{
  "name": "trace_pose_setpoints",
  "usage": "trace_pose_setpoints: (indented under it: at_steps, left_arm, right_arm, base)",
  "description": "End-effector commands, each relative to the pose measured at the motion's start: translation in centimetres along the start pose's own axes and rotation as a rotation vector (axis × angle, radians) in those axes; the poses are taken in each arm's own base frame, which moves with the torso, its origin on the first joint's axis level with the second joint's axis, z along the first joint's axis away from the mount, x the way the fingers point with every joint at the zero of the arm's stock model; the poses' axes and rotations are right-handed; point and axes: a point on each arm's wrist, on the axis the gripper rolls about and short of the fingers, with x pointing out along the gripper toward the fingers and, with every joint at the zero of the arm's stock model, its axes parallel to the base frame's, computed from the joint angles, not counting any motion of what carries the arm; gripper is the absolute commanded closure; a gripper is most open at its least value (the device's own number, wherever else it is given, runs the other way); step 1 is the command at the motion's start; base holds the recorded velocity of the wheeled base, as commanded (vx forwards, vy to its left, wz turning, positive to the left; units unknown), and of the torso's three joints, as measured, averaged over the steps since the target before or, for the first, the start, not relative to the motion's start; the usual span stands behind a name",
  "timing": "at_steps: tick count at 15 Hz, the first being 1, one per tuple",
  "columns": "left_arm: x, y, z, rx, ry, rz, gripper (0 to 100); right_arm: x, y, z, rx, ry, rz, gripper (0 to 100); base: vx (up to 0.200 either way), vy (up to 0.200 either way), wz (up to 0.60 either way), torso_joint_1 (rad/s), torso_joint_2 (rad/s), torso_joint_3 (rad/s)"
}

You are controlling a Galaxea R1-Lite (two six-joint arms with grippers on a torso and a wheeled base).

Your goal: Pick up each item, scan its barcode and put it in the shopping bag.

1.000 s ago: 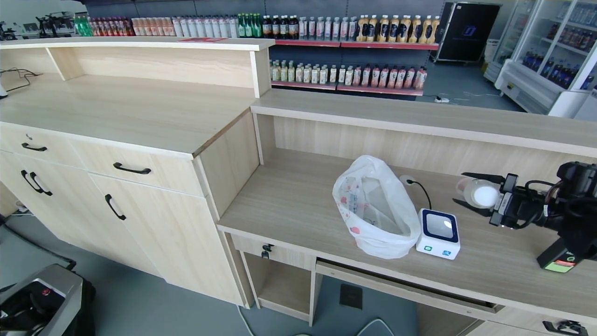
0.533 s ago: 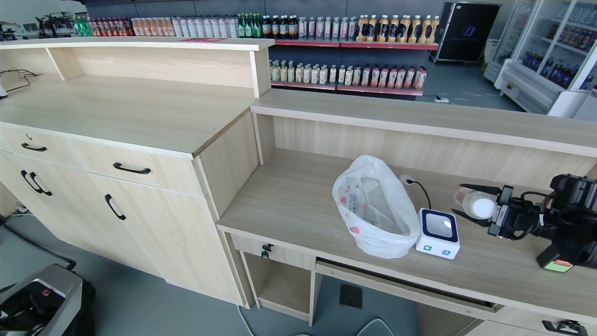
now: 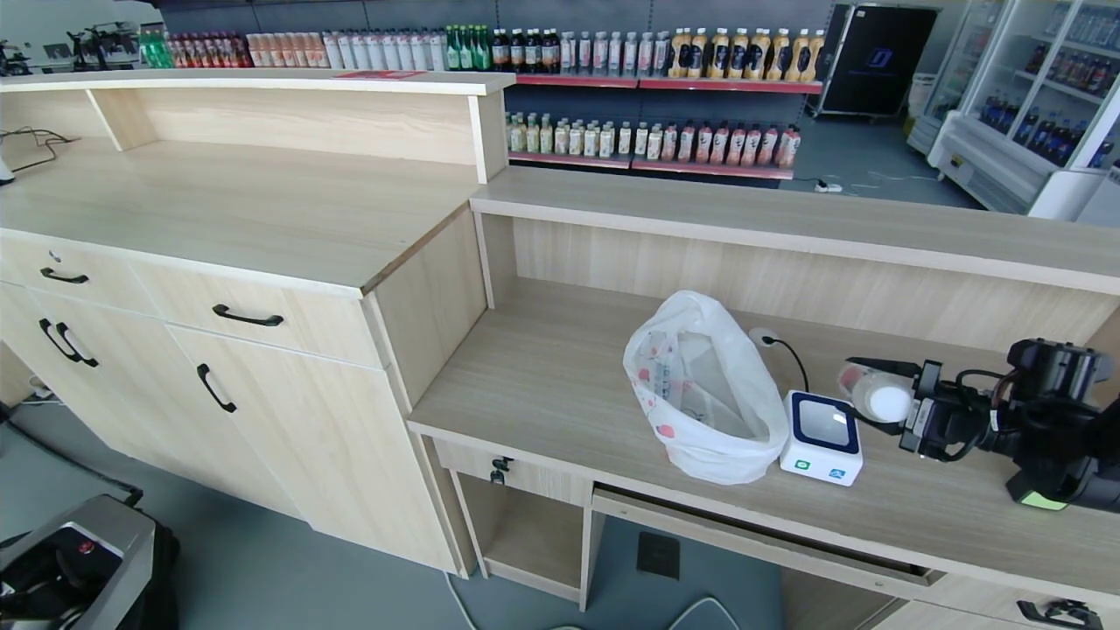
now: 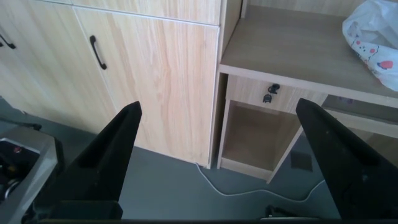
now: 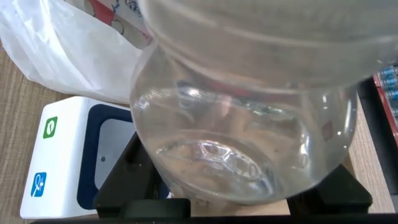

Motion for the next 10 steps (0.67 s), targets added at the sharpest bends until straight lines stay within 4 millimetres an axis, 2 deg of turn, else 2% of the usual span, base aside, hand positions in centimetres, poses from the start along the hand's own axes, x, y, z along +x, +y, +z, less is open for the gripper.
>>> trace_pose_setpoints:
  at_steps: [1, 10]
  left_arm:
    - [0.0, 0.0, 0.0, 0.0, 0.001, 0.0, 0]
    - [0.0, 0.0, 0.0, 0.0, 0.001, 0.0, 0]
  right_arm:
    - [0.5, 0.3, -0.2, 0.004, -0.011, 0.006, 100]
    - [3.1, 0.6, -0.6, -0.009, -0.059, 0.013, 100]
  base:
    - [0.0, 0.0, 0.0, 0.0, 0.0, 0.0]
    - [0.0, 0.0, 0.0, 0.0, 0.0, 0.0]
